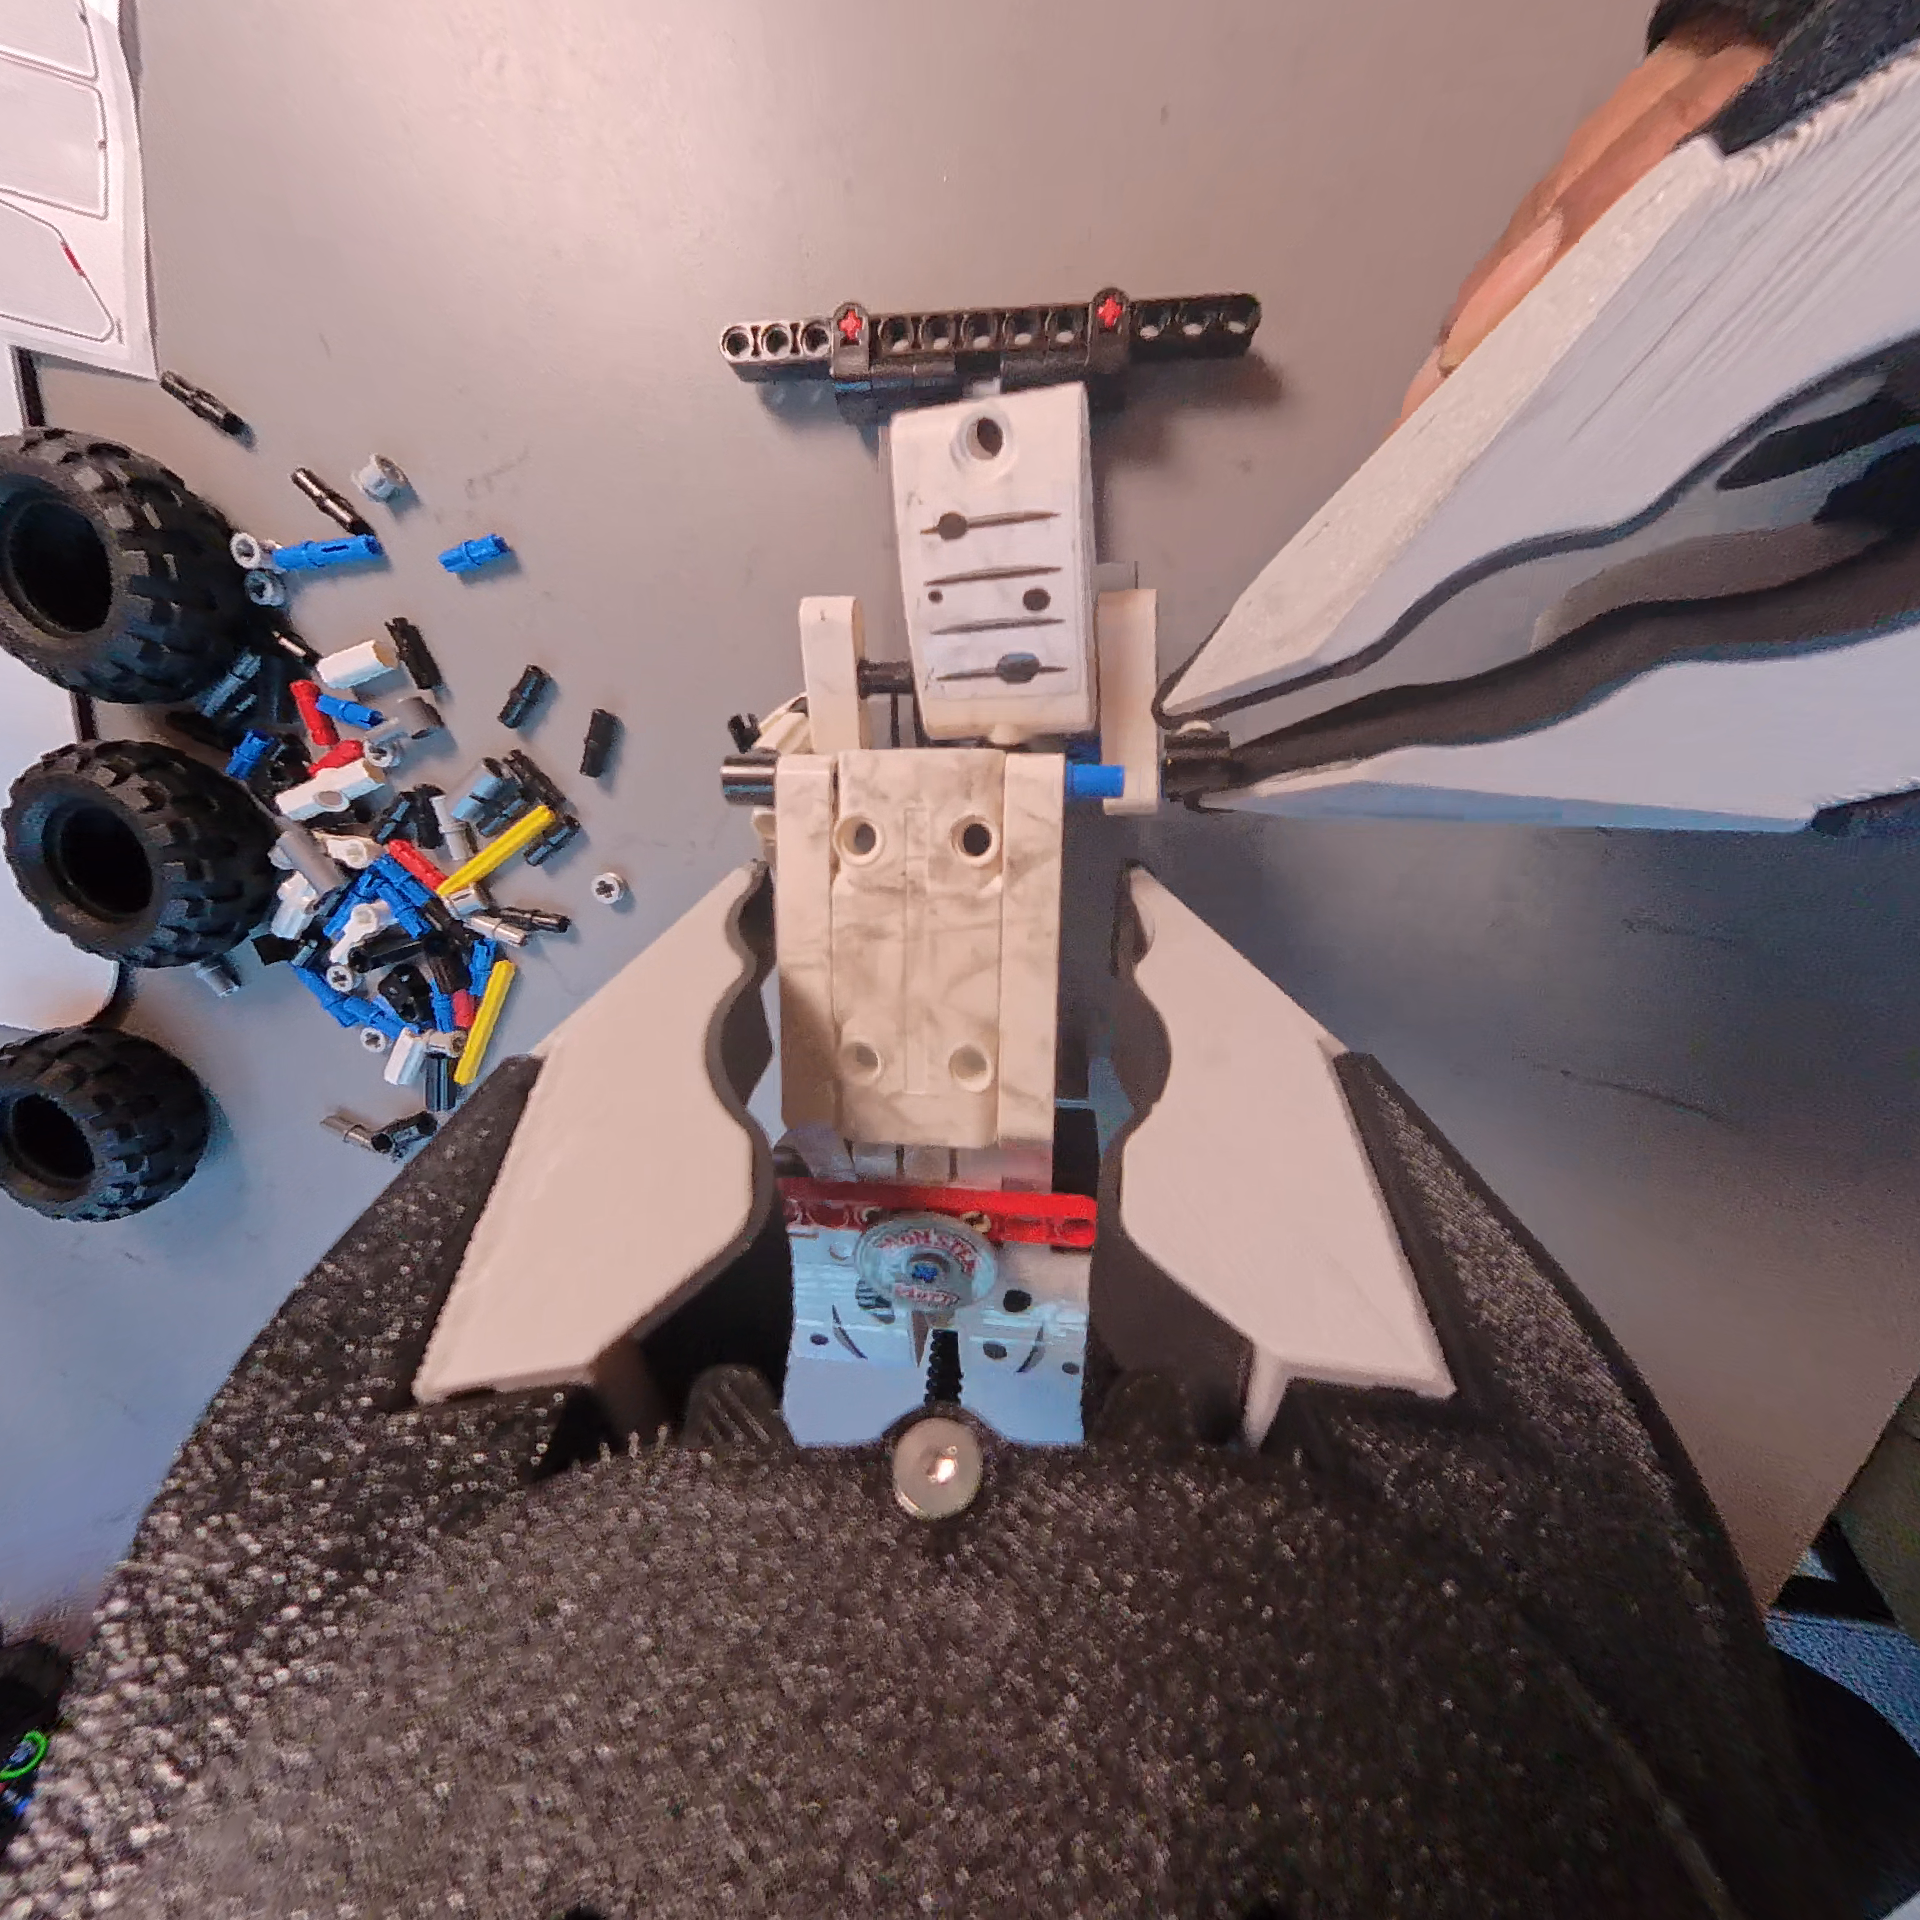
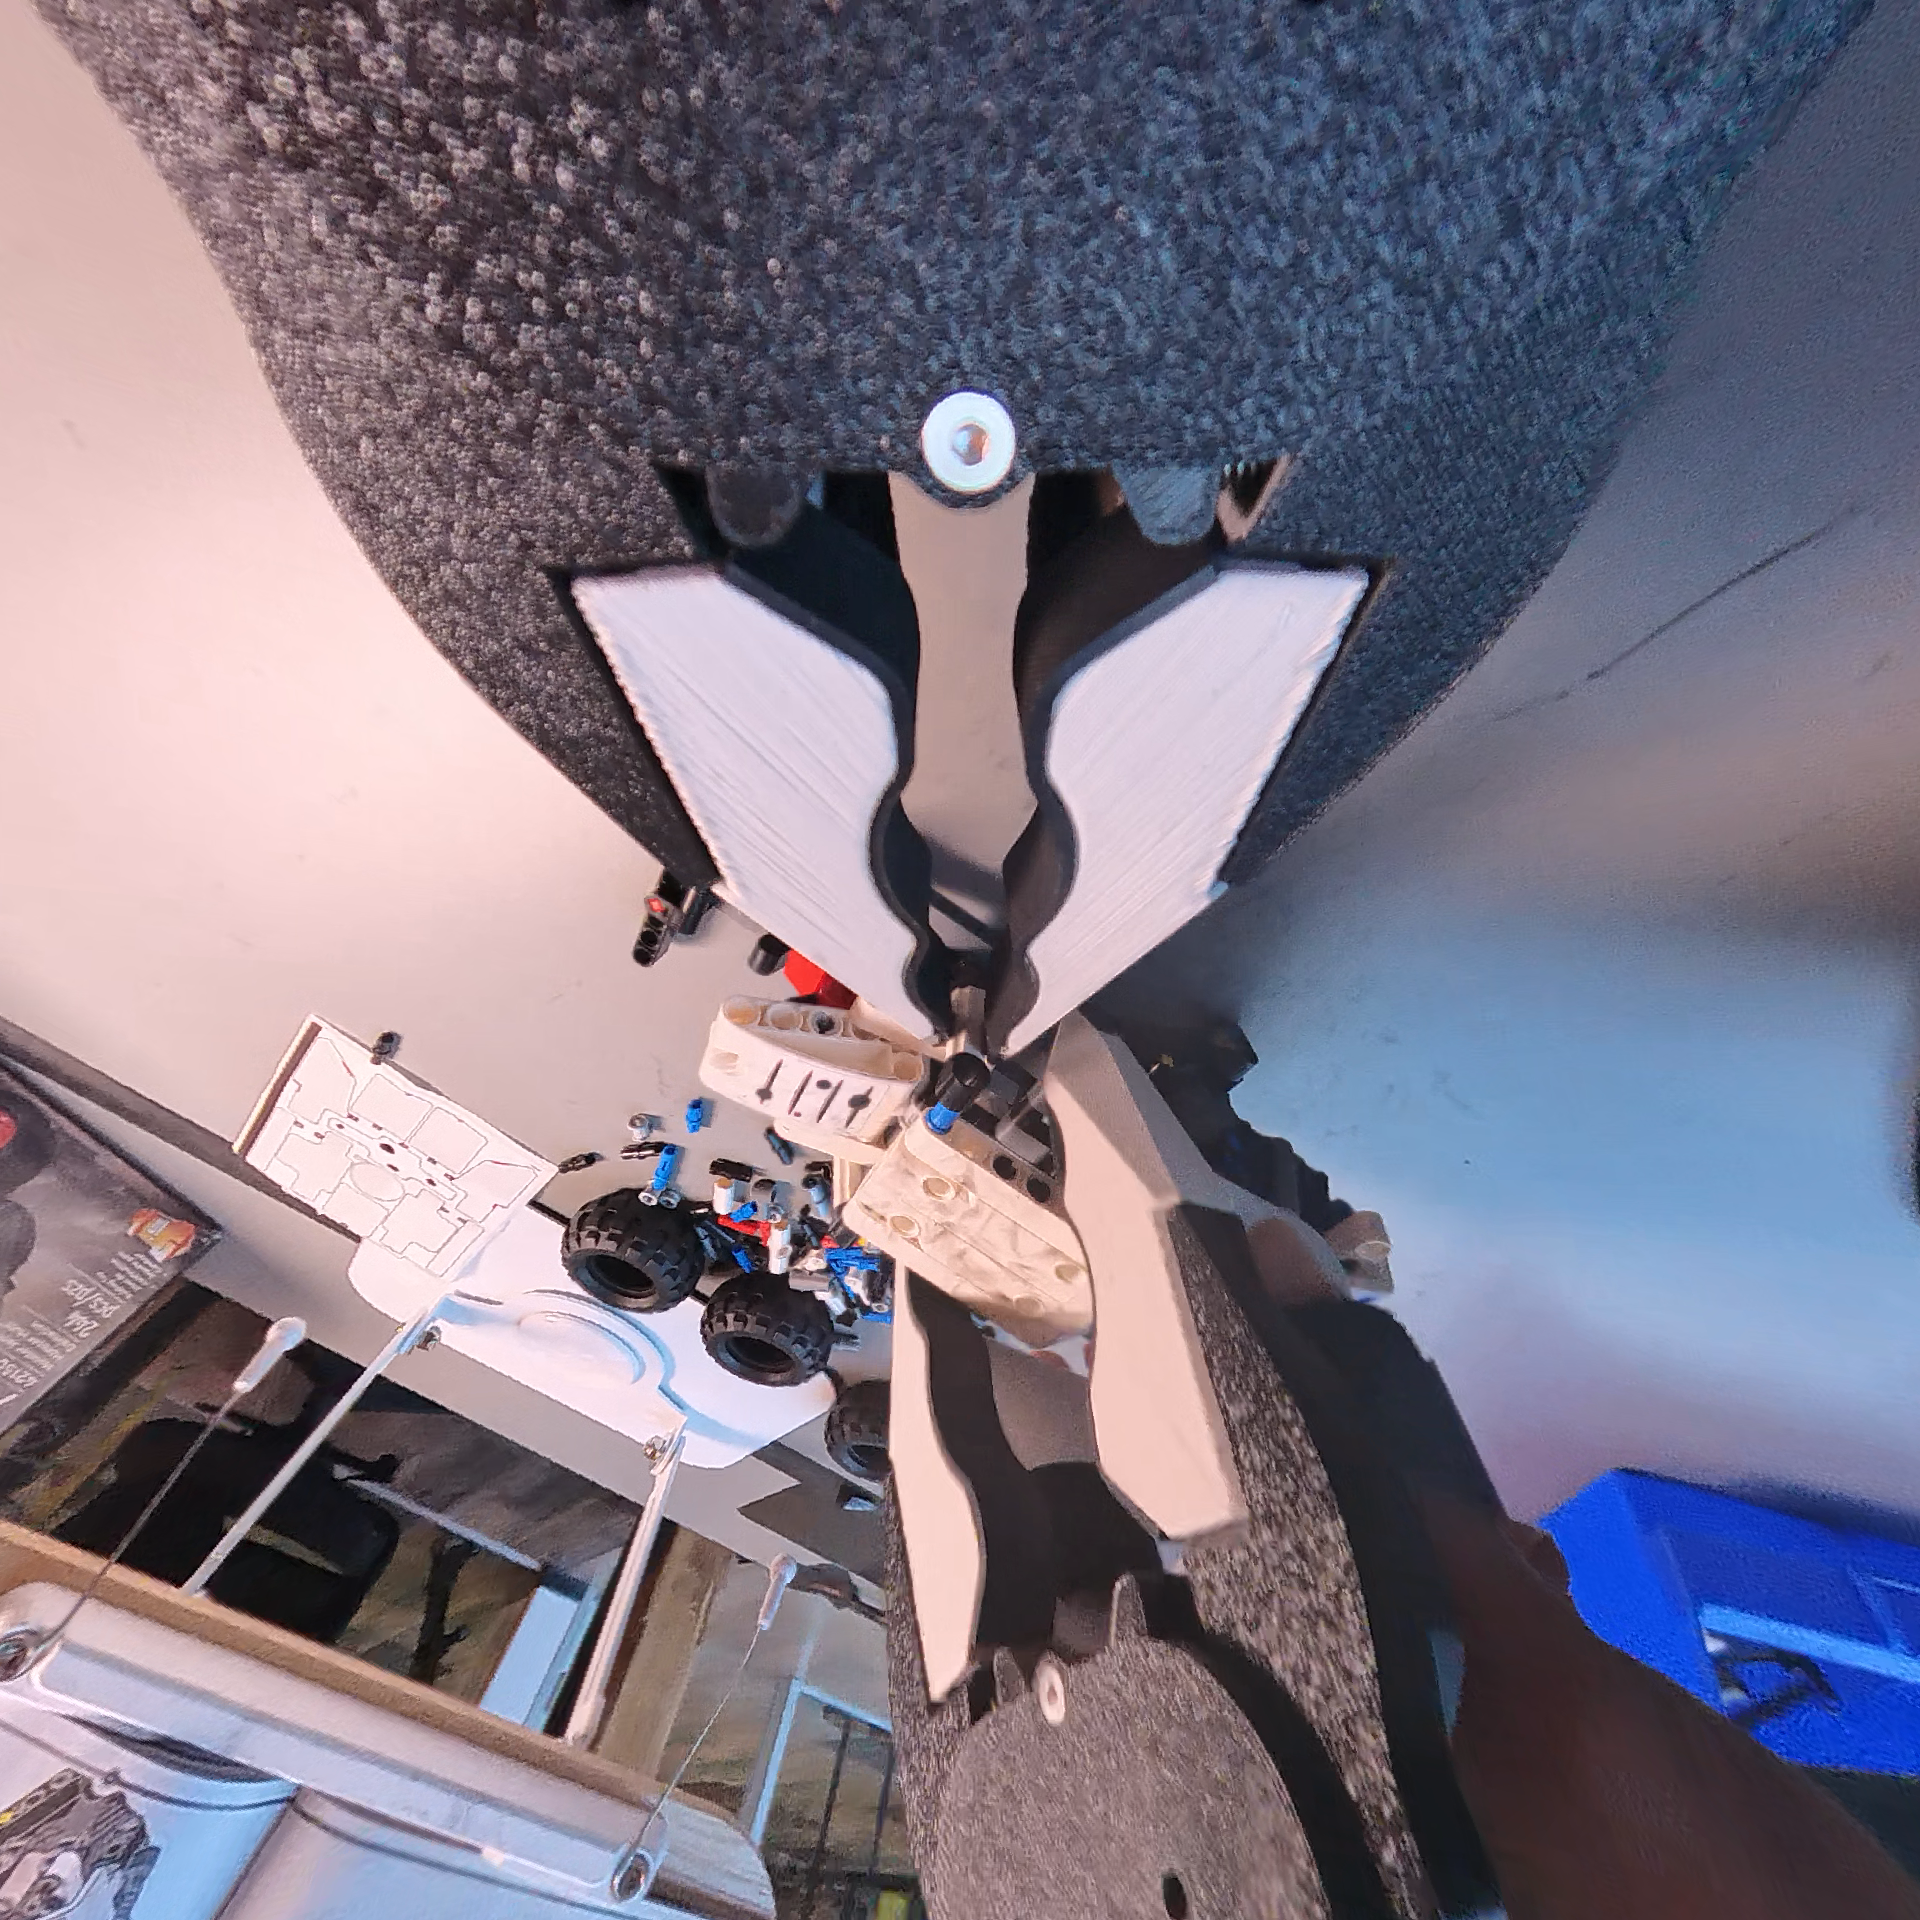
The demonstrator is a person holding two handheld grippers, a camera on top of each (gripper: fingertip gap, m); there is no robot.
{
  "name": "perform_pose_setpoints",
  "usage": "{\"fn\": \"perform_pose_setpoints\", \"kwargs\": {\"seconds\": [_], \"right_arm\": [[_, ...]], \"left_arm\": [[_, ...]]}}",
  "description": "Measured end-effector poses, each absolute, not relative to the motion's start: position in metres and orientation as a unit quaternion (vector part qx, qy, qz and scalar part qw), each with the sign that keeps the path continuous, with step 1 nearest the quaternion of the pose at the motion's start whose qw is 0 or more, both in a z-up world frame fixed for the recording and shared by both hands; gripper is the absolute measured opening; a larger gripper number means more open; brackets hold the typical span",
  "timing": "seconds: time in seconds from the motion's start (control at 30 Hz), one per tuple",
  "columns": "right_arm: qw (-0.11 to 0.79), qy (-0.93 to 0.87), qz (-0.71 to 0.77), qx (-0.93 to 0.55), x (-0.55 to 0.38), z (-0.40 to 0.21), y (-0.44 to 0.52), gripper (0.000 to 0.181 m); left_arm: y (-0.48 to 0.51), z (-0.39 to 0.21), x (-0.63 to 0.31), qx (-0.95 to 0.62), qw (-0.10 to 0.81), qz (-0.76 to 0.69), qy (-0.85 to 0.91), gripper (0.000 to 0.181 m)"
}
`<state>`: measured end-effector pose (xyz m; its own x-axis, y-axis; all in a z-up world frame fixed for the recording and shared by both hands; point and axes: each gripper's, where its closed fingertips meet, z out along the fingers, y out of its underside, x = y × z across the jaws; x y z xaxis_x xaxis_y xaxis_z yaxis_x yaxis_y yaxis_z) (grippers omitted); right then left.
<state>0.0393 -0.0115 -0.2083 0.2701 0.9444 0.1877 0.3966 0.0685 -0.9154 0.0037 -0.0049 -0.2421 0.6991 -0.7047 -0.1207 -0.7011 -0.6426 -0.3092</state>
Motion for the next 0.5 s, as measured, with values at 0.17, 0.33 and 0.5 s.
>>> {"fn": "perform_pose_setpoints", "kwargs": {"seconds": [0.17,0.33,0.5], "right_arm": [[0.446,-0.518,0.345,-0.643,0.06,-0.192,-0.017,0.005],[0.335,-0.474,0.529,-0.619,0.085,-0.162,-0.034,0.006],[0.161,-0.395,0.726,-0.54,0.107,-0.117,-0.058,0.005]], "left_arm": [[-0.013,-0.209,0.015,-0.883,0.217,-0.043,0.414,0.066],[-0.021,-0.181,0.038,-0.825,0.305,-0.054,0.474,0.063],[-0.039,-0.16,0.073,-0.744,0.397,-0.069,0.533,0.059]]}}
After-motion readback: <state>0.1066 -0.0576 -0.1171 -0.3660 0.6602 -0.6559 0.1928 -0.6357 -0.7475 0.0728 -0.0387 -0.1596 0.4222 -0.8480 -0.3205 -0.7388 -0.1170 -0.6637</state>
